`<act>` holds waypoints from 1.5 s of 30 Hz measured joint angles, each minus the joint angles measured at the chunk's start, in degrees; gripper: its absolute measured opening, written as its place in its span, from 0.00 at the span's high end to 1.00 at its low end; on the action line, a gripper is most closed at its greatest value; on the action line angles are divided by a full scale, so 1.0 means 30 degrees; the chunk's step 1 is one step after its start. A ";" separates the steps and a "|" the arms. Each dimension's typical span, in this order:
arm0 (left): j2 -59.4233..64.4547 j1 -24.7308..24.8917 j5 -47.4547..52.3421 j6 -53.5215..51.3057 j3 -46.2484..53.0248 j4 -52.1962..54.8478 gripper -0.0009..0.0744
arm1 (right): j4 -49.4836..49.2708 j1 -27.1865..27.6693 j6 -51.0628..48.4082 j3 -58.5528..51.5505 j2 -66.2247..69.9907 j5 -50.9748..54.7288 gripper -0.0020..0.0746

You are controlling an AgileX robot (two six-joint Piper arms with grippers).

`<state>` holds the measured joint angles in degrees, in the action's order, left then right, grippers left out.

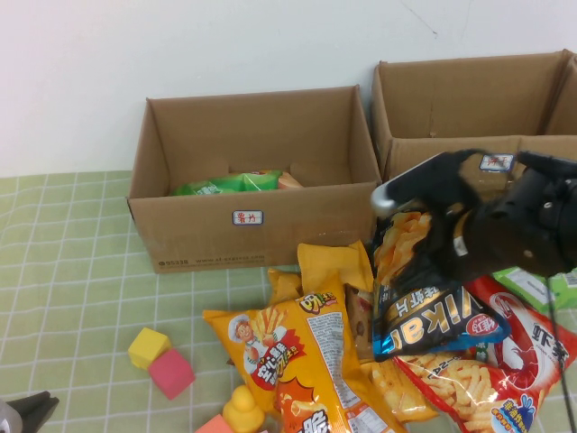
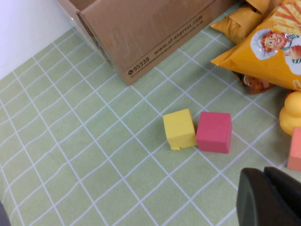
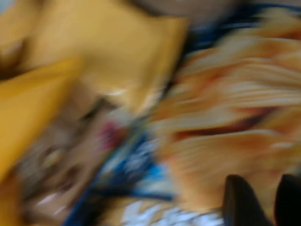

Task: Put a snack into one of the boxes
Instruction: Pick up the potato chip

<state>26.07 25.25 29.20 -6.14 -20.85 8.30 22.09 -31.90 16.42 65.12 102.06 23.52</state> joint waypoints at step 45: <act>0.0000 0.0000 -0.0513 0.0001 0.0481 0.0344 0.99 | -0.4603 0.1026 0.4752 0.0181 0.1552 -0.0159 0.47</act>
<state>26.07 25.25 27.66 -6.14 -19.40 9.33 8.29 -28.82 30.68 65.66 106.71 23.04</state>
